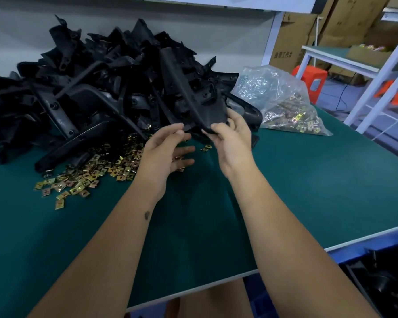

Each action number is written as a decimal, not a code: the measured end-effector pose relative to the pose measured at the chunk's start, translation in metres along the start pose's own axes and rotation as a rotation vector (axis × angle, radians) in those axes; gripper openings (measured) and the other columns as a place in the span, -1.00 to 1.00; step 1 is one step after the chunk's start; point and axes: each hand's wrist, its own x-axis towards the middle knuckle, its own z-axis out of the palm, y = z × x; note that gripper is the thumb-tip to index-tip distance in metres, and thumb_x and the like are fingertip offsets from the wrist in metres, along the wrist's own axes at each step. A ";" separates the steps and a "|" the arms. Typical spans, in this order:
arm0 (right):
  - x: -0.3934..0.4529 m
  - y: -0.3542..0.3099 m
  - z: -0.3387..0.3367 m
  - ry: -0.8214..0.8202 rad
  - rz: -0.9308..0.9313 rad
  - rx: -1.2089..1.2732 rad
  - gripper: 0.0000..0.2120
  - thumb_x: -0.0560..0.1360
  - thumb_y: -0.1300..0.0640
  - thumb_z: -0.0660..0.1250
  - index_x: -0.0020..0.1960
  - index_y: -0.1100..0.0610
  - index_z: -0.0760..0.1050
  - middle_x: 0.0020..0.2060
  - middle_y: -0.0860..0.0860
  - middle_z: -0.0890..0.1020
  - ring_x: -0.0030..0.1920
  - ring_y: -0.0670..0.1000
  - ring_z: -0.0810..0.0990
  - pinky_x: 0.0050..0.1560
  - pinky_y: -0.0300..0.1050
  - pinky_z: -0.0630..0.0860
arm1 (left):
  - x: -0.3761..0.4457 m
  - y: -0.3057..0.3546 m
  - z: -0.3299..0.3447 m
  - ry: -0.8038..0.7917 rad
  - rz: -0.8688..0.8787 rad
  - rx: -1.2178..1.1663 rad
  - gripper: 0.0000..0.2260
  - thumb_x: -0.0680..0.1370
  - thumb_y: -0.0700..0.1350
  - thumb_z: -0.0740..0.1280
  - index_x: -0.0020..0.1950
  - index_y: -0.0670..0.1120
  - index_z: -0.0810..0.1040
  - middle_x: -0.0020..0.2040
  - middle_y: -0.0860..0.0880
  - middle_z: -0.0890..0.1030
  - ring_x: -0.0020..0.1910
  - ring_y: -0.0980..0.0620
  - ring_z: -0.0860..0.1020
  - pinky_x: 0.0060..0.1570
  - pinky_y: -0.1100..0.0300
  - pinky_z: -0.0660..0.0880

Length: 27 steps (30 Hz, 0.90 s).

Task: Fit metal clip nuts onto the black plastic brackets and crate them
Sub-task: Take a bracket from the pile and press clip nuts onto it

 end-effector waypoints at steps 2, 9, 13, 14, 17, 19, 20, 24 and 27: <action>-0.006 0.009 0.005 -0.080 -0.012 -0.188 -0.68 0.50 0.48 0.26 0.15 0.17 0.44 -0.01 0.08 0.63 -0.04 0.01 0.62 0.13 0.01 0.57 | 0.002 0.001 -0.003 0.036 0.040 0.007 -0.90 0.63 -0.13 0.32 0.07 0.00 0.63 -0.02 -0.02 0.72 -0.13 0.02 0.69 -0.22 0.15 0.62; -0.014 0.017 0.006 -0.297 -0.198 -0.612 -0.84 0.44 0.36 0.42 -0.04 0.18 0.54 -0.16 0.05 0.67 -0.13 -0.05 0.62 -0.09 -0.19 0.53 | 0.005 0.002 -0.009 0.170 0.184 -0.017 -0.70 0.68 -0.11 0.22 -0.13 0.19 0.61 -0.13 0.14 0.71 -0.06 0.16 0.67 -0.11 0.26 0.59; -0.021 0.024 0.007 -0.417 -0.292 -0.922 -0.76 0.43 0.31 0.41 0.02 0.04 0.57 -0.09 -0.10 0.62 -0.04 -0.10 0.58 -0.03 -0.24 0.48 | 0.014 0.010 -0.023 0.218 0.239 -0.034 -0.77 0.72 -0.15 0.10 0.03 0.02 0.53 0.02 0.03 0.65 0.07 0.02 0.60 0.14 0.10 0.56; -0.021 0.026 0.006 -0.422 -0.294 -1.026 -0.75 0.46 0.33 0.35 0.06 0.06 0.58 -0.05 -0.09 0.59 -0.02 -0.09 0.56 0.00 -0.23 0.47 | 0.016 0.013 -0.031 0.244 0.232 -0.013 -0.77 0.72 -0.12 0.08 0.07 0.02 0.52 0.03 0.05 0.64 0.05 0.04 0.59 0.09 0.10 0.56; -0.016 0.026 0.003 -0.407 -0.227 -1.215 -0.66 0.49 0.37 0.22 0.19 0.13 0.58 0.01 -0.05 0.50 0.06 0.01 0.50 0.08 -0.11 0.48 | 0.021 0.014 -0.054 0.310 0.204 0.144 -0.73 0.73 -0.03 0.02 0.17 0.13 0.52 0.12 0.16 0.60 0.09 0.11 0.55 0.05 0.16 0.49; -0.014 0.027 0.004 -0.449 -0.154 -1.323 -0.64 0.51 0.21 0.27 0.29 0.10 0.54 0.07 -0.05 0.45 0.19 0.05 0.43 0.17 -0.11 0.41 | 0.021 0.012 -0.063 0.287 0.204 0.199 -0.68 0.73 -0.03 0.02 0.08 0.22 0.55 0.12 0.20 0.61 0.14 0.16 0.54 0.23 0.15 0.45; -0.013 0.028 0.006 -0.484 -0.131 -1.410 -0.60 0.51 0.09 0.29 0.35 0.06 0.50 0.09 -0.05 0.42 0.24 0.06 0.37 0.19 -0.13 0.34 | 0.021 0.011 -0.065 0.263 0.205 0.203 -0.67 0.73 -0.05 0.02 0.05 0.19 0.56 0.13 0.16 0.63 0.17 0.14 0.56 0.29 0.12 0.45; -0.009 0.035 0.014 -0.471 -0.171 -1.598 -0.59 0.52 -0.17 0.30 0.33 -0.08 0.50 0.01 -0.09 0.34 0.20 0.07 0.33 0.10 -0.13 0.19 | 0.021 0.010 -0.062 0.239 0.212 0.233 -0.68 0.70 -0.04 0.08 -0.06 0.16 0.59 0.03 0.12 0.65 0.11 0.06 0.57 0.30 0.01 0.44; -0.004 0.040 0.022 -0.358 -0.191 -1.530 -0.71 0.53 -0.11 0.34 0.21 -0.08 0.59 0.08 -0.02 0.47 0.22 0.13 0.41 0.11 -0.06 0.23 | 0.018 0.010 -0.057 0.272 0.192 0.236 -0.61 0.67 0.03 0.16 -0.31 0.31 0.54 -0.29 0.35 0.53 -0.23 0.36 0.47 -0.01 0.25 0.39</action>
